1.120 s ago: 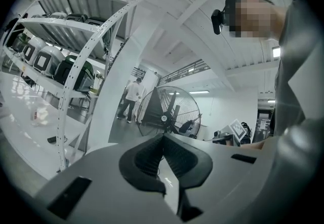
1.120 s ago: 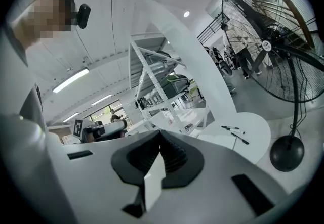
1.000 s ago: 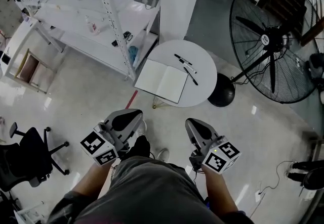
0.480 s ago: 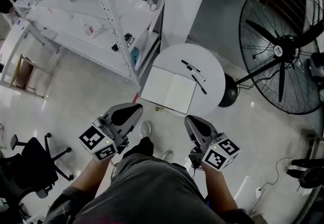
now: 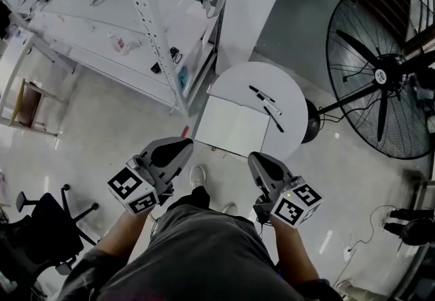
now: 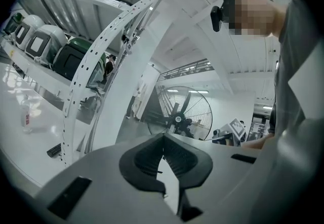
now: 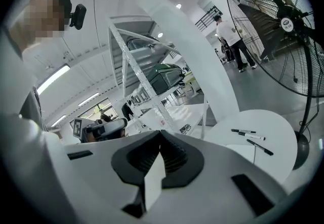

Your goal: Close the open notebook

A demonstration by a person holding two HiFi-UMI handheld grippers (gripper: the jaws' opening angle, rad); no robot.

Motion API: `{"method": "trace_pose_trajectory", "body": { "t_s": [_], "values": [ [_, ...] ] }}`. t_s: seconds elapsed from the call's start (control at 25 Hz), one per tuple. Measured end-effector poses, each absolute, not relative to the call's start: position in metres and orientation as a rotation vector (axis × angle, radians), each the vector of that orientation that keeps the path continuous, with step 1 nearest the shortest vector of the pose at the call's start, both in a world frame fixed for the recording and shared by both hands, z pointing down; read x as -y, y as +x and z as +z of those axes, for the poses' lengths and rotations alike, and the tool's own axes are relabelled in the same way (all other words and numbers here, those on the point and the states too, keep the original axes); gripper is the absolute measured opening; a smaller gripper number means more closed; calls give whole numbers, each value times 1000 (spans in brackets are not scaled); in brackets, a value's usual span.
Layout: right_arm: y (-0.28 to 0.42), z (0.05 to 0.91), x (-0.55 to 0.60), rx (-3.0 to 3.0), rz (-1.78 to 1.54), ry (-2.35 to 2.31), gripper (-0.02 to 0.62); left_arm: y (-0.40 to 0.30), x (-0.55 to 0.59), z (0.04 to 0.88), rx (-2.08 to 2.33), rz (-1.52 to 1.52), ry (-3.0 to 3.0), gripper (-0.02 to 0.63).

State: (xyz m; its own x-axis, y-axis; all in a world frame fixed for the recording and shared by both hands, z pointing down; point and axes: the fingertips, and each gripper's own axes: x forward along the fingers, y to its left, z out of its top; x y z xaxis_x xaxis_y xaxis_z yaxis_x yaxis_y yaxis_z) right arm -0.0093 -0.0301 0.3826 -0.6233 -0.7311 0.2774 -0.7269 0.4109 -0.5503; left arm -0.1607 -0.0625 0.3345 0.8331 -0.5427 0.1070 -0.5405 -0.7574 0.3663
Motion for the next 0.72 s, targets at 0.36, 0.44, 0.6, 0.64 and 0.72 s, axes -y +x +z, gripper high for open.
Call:
{"method": "trace_pose_trajectory", "body": {
  "t_s": [0.36,0.44,0.6,0.64,0.72],
  "values": [
    [-23,385,46,-2632,-1014,-1417,18,-175,85,343,772,-4,2635,15],
    [-23,386,50,-2632,-1015,-1421,18,-176,89,346,775,1,2631,15],
    [-15,389,54,-2614,-1016,-1438,18,-178,94,356,785,31,2610,15],
    [-12,390,56,-2605,-1017,-1443,18,-177,95,358,786,39,2604,15],
    [-5,393,59,-2593,-1021,-1450,18,-174,99,362,786,50,2592,15]
  ]
}}
